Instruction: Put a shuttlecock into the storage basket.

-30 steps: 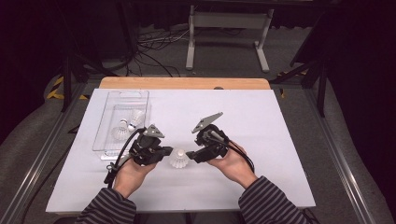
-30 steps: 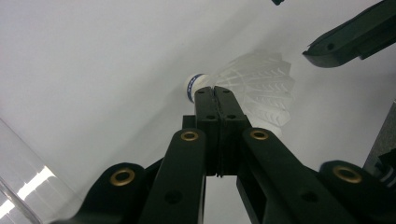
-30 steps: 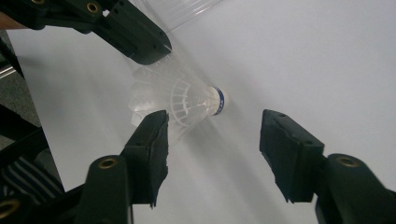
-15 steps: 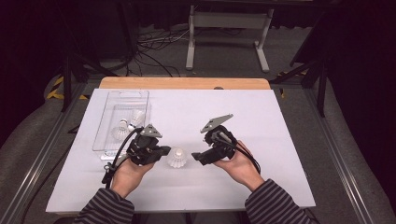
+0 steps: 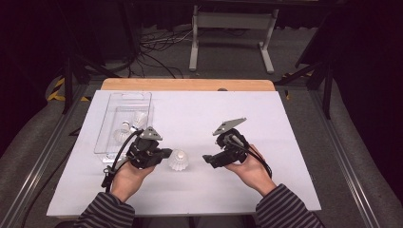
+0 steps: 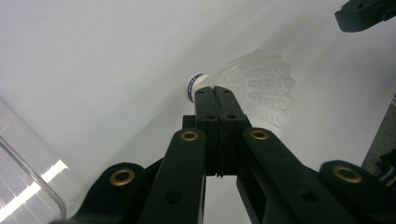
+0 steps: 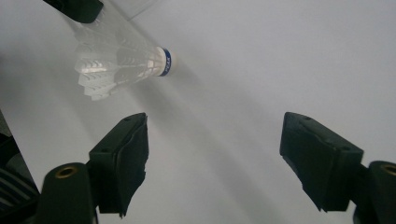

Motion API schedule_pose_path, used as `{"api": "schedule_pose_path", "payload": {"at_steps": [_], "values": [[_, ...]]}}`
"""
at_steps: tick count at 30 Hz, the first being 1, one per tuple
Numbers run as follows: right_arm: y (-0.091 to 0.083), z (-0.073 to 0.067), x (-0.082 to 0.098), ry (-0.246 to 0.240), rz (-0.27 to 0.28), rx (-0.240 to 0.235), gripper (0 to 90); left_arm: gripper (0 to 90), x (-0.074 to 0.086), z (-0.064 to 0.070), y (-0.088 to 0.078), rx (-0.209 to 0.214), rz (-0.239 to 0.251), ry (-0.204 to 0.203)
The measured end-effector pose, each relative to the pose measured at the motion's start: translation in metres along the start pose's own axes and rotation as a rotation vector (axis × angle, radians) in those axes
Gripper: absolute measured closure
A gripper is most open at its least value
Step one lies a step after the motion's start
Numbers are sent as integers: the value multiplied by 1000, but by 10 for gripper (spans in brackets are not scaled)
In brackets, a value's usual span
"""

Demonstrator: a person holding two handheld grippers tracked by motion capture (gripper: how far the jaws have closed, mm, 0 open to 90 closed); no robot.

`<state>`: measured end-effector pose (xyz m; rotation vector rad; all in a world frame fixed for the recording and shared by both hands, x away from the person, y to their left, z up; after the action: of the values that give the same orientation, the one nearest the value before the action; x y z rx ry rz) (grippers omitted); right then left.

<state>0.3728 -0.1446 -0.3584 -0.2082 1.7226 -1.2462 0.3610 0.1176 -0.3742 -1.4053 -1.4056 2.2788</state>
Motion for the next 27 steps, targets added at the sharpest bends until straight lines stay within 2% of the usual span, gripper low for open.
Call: {"api": "schedule_pose_path", "payload": {"at_steps": [5,20,27], "values": [[-5,3,7,14,23,7,228,900,1,0,-2,-2,3,-2],[-17,8,31,-8,73,23,200,900,4,-2,-8,-1,11,-3],[-24,13,44,6,109,36,195,900,6,-3,-12,-4,22,-8]]}}
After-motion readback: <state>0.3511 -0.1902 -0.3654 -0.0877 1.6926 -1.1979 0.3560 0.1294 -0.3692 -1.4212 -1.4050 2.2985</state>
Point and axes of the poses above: each handheld gripper's, and its own axes: y roughly forward along the jaws, x roughly out of its underside, z roughly to its right, the point moved 1 cm from there along y, roughly forward along the jaws, and after that the axes turned 2 degrees about -z, right-handed, at the moved point
